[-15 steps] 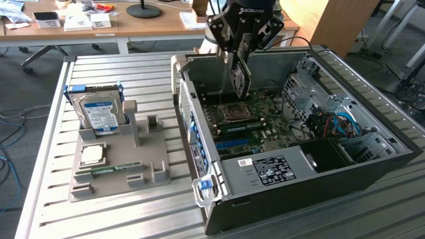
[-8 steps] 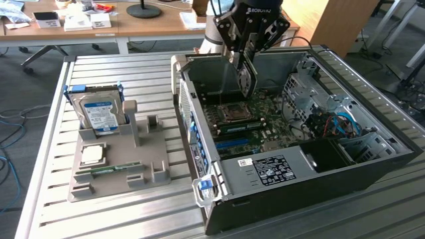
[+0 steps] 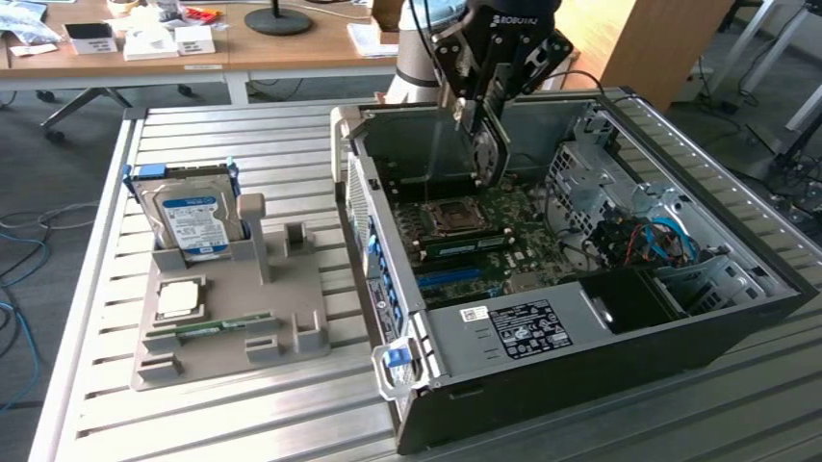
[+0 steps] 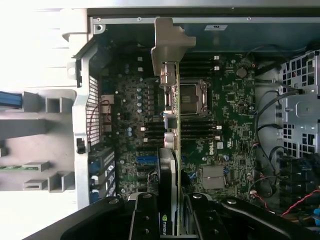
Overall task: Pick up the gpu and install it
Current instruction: 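Pick up the gpu and move the gpu toward the slot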
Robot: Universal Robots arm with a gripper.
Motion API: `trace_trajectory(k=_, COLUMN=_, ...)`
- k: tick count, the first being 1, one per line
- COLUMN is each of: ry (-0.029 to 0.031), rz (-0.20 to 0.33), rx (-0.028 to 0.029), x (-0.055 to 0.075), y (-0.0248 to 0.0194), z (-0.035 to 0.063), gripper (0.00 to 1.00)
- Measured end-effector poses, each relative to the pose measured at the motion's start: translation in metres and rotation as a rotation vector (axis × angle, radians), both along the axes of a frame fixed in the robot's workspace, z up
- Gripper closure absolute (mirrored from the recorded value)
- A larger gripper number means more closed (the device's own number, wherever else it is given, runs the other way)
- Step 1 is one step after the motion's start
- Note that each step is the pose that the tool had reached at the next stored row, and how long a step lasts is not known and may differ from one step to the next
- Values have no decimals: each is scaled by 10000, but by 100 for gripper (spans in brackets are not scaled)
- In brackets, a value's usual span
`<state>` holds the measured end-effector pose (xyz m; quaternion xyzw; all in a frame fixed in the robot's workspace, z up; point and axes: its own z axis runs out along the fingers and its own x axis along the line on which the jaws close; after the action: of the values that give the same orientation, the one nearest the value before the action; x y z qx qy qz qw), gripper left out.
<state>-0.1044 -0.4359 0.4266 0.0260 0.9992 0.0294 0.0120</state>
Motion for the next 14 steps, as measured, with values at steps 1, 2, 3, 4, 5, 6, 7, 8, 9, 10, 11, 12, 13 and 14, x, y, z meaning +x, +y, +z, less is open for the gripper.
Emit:
trace_trajectory(k=1, ry=0, rz=-1, rx=0, x=18, y=0, z=0, gripper=73)
trace_trajectory(k=2, ry=0, rz=0, rx=0, x=33, y=1, z=0, gripper=73)
trace_trajectory(k=3, ry=0, rz=0, rx=0, x=48, y=1, z=0, gripper=73)
trace_trajectory(k=4, ry=0, rz=0, rx=0, x=63, y=2, z=0, gripper=73)
trace_trajectory(k=5, ry=0, rz=1, rx=0, x=78, y=2, z=0, gripper=73)
trace_trajectory(k=6, ry=0, rz=1, rx=0, x=93, y=2, z=0, gripper=73)
trace_trajectory(k=7, ry=0, rz=1, rx=0, x=109, y=3, z=0, gripper=73)
trace_trajectory(k=8, ry=0, rz=0, rx=0, x=125, y=3, z=0, gripper=73)
trace_trajectory(k=9, ry=0, rz=0, rx=-1, x=142, y=3, z=0, gripper=73)
trace_trajectory(k=10, ry=0, rz=0, rx=-1, x=159, y=3, z=0, gripper=73)
trace_trajectory(k=11, ry=0, rz=0, rx=-1, x=175, y=4, z=0, gripper=73)
trace_trajectory(k=12, ry=0, rz=0, rx=-1, x=191, y=4, z=0, gripper=73)
trace_trajectory(k=13, ry=0, rz=1, rx=0, x=209, y=4, z=0, gripper=73)
trace_trajectory(k=14, ry=0, rz=1, rx=-1, x=223, y=5, z=0, gripper=73)
